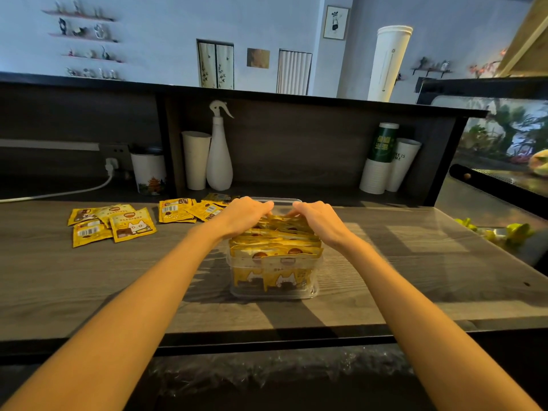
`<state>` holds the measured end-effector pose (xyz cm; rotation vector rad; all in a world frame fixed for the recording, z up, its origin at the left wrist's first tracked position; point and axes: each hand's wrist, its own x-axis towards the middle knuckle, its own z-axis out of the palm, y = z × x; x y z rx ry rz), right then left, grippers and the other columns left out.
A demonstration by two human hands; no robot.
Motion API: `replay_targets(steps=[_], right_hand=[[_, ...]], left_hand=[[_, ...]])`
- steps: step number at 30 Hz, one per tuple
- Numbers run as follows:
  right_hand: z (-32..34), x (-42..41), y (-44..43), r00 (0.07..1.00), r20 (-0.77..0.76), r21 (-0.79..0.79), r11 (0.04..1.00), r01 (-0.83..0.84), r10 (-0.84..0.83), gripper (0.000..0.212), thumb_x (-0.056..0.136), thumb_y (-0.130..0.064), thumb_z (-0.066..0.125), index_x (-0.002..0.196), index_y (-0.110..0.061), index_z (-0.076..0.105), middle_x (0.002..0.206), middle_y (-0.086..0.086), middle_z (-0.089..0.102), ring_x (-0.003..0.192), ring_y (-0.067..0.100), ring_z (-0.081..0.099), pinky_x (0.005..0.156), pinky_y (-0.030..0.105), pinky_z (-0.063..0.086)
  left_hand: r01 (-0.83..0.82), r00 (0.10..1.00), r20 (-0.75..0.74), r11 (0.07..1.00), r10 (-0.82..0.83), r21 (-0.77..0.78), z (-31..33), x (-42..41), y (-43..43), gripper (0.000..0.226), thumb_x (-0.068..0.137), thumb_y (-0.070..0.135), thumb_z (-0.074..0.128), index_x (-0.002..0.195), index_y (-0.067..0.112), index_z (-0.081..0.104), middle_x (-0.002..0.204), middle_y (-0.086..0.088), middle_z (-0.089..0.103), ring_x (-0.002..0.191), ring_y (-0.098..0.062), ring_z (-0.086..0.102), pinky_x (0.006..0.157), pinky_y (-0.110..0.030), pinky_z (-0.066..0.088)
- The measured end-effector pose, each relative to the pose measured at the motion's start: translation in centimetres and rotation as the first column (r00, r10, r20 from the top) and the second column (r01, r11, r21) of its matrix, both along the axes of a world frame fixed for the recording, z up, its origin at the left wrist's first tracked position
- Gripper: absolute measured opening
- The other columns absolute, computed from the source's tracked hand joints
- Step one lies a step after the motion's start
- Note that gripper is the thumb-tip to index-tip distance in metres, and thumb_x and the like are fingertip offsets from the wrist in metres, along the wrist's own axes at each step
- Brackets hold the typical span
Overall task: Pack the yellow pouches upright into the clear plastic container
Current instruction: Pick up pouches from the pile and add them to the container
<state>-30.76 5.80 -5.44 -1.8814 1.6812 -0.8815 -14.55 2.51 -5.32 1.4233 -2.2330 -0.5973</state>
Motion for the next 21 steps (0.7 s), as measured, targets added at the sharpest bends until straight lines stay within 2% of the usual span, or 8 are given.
replay_targets(steps=[7,11,14,18,21], right_hand=[[0.5,0.1,0.0,0.999,-0.031,-0.054,0.998,-0.011,0.009,0.047,0.100,-0.033,0.029,0.113,-0.007,0.067,0.120,0.007,0.064,0.096,0.013,0.052,0.091,0.030,0.039],[0.5,0.3,-0.1,1.000,-0.027,-0.055,0.998,0.003,-0.005,0.048,0.100,-0.032,0.030,0.105,-0.004,0.069,0.113,0.009,0.065,0.093,0.014,0.054,0.086,0.027,0.038],[0.4,0.3,0.0,1.000,-0.005,-0.053,0.999,0.001,-0.002,0.049,0.100,-0.030,0.031,0.099,-0.001,0.071,0.106,0.010,0.066,0.090,0.014,0.054,0.082,0.026,0.036],[0.2,0.0,0.2,1.000,0.024,-0.054,0.999,0.005,-0.004,0.049,0.100,-0.029,0.033,0.097,0.001,0.072,0.098,0.005,0.066,0.090,0.012,0.055,0.084,0.024,0.033],[-0.1,0.0,0.2,1.000,0.024,-0.042,0.999,0.011,-0.010,0.050,0.100,-0.032,0.034,0.096,-0.002,0.074,0.089,-0.001,0.062,0.073,0.003,0.052,0.084,0.023,0.032]], left_hand=[[0.006,1.000,-0.008,1.000,-0.006,-0.022,0.2,0.0,0.1,0.046,0.101,0.033,0.025,0.119,0.011,0.061,0.124,-0.010,0.060,0.116,-0.023,0.053,0.097,-0.035,0.039],[0.013,0.999,-0.036,1.000,-0.014,-0.028,0.4,0.1,0.2,0.047,0.101,0.033,0.026,0.115,0.010,0.064,0.122,-0.010,0.063,0.113,-0.021,0.055,0.096,-0.032,0.039],[0.014,0.998,-0.064,1.000,-0.015,-0.018,0.3,0.2,0.3,0.049,0.100,0.033,0.027,0.106,0.007,0.068,0.115,-0.011,0.065,0.100,-0.015,0.057,0.089,-0.028,0.041],[0.030,0.995,-0.097,0.999,-0.033,-0.031,0.2,0.2,0.8,0.049,0.100,0.032,0.029,0.100,0.004,0.070,0.108,-0.011,0.068,0.092,-0.013,0.057,0.081,-0.024,0.039],[0.028,0.993,-0.109,0.998,-0.034,-0.060,-0.1,0.2,1.0,0.049,0.099,0.032,0.033,0.098,0.003,0.072,0.104,-0.010,0.069,0.088,-0.011,0.058,0.073,-0.020,0.040]])
